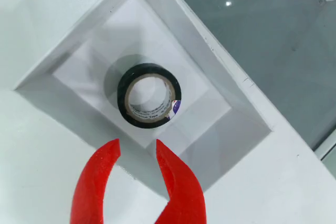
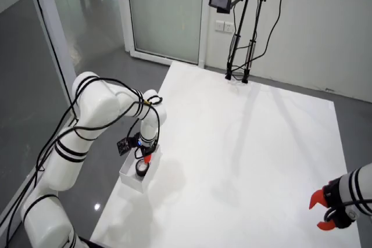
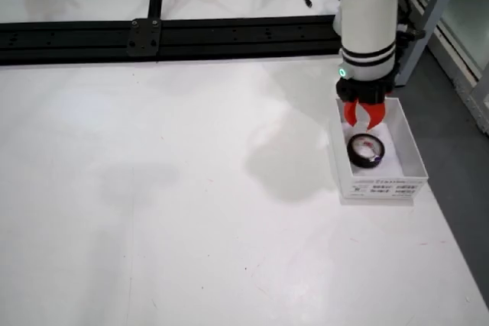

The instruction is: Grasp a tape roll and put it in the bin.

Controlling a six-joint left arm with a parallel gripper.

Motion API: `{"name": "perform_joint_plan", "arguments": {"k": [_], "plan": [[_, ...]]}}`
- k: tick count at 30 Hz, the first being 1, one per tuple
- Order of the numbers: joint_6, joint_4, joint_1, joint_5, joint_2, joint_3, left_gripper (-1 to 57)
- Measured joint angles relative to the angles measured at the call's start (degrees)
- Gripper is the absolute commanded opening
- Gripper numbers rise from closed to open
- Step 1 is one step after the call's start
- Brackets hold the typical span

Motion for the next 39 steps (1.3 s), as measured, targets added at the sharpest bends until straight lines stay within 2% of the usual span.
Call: {"name": "perform_joint_plan", "arguments": {"k": [2, 6, 8, 19, 29, 39], "plan": [[-0.1, 0.0, -0.2, -0.1, 0.1, 0.0, 13.9], [-0.1, 0.1, -0.4, -0.1, 0.2, 0.0, 2.4], [-0.1, 0.0, -0.5, -0.1, 0.3, 0.0, -0.6], [-0.2, 0.1, -2.2, 1.7, -2.5, 0.0, -0.6], [-0.2, 2.5, -6.7, 7.3, -13.0, 0.0, -0.5], [-0.2, 3.9, -14.9, 11.1, -20.6, -1.2, 0.1]]}}
